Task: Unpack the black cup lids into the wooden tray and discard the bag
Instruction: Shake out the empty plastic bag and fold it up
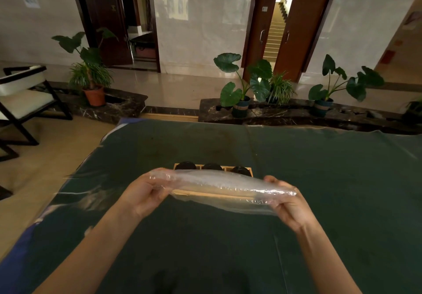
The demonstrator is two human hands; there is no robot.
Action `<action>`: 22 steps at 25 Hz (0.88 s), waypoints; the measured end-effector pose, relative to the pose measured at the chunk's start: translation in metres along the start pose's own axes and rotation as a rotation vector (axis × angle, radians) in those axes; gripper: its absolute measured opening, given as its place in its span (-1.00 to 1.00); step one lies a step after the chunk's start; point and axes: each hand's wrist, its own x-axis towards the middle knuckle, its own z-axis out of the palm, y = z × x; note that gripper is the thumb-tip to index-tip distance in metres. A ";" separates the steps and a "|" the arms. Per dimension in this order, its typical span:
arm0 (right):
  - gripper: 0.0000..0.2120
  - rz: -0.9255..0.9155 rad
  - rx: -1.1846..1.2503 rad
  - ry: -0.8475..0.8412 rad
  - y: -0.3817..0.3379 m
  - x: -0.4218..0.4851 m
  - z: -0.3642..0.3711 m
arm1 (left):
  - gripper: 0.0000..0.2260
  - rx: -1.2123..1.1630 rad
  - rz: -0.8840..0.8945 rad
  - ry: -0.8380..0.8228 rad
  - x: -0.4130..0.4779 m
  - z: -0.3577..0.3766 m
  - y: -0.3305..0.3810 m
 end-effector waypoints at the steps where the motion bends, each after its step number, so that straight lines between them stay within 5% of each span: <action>1: -0.72 0.010 -0.011 0.020 0.005 0.001 -0.004 | -0.83 0.086 0.049 -0.023 0.003 0.001 -0.001; 6: -0.71 0.126 -0.164 0.112 0.017 -0.003 -0.029 | -0.59 0.457 0.220 -0.103 0.010 0.012 0.020; 8: -0.84 0.065 -0.314 0.091 0.002 -0.003 -0.027 | -0.62 0.643 0.223 -0.224 0.012 0.013 0.035; 10: -0.70 0.020 -0.541 -0.177 -0.023 0.000 -0.005 | -0.63 0.760 0.180 -0.355 0.016 0.018 0.048; 13: -0.42 0.216 -0.831 -0.598 -0.042 0.010 0.045 | -0.64 0.839 0.125 -0.506 0.025 0.035 0.058; 16: -0.60 0.354 -0.917 -0.770 -0.037 0.015 0.065 | -0.66 0.892 0.114 -0.531 0.035 0.047 0.062; 22: -0.88 0.324 -0.743 -0.681 -0.019 0.015 0.057 | -0.72 0.818 -0.058 -0.554 0.061 0.031 0.063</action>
